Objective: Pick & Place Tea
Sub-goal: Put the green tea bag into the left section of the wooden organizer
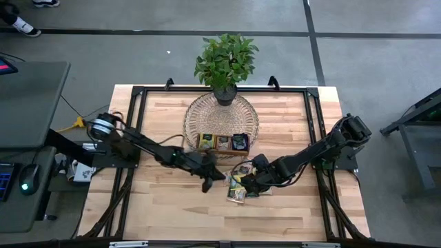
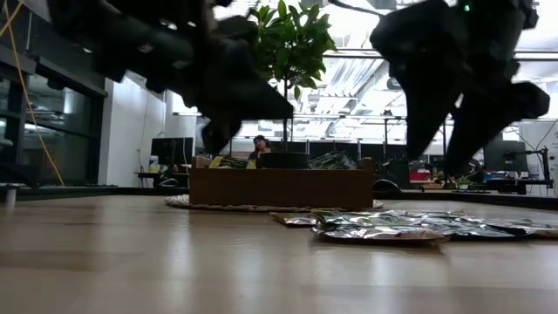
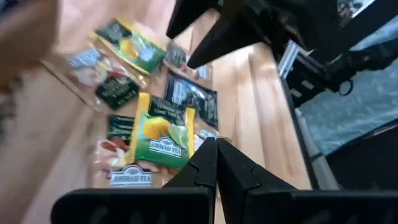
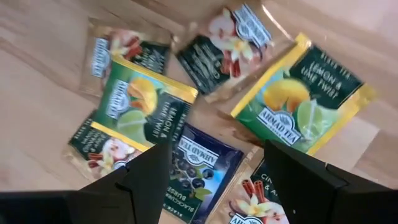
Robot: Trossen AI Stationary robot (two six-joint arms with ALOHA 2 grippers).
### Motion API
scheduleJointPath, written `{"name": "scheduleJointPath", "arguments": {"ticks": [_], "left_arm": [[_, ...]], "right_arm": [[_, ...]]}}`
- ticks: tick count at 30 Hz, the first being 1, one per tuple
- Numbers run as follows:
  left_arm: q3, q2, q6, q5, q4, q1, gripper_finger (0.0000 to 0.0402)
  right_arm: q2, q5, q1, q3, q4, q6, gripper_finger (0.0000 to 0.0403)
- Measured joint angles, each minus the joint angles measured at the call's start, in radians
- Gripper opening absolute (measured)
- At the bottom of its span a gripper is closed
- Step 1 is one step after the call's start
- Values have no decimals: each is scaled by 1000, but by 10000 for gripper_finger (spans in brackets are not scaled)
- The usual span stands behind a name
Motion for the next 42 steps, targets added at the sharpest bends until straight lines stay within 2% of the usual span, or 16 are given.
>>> {"name": "scheduleJointPath", "arguments": {"ticks": [5,12,17,23,31,33,42], "left_arm": [[131,118,-2,54,-11,3,0],[239,184,1,66,-210,3,0],[243,200,2,60,-275,3,0],[243,201,5,48,-267,3,0],[256,263,-37,12,-206,3,0],[252,287,-58,-20,-223,3,0],[256,316,-90,-41,-223,2,0]], "right_arm": [[0,-32,0,-85,176,38,252],[-1,-25,7,-179,343,95,252],[-1,-22,7,-201,398,94,252],[-1,6,6,-201,407,91,252],[-1,19,4,-201,413,87,252],[-1,20,4,-201,414,87,252],[-1,22,4,-201,456,88,252]]}}
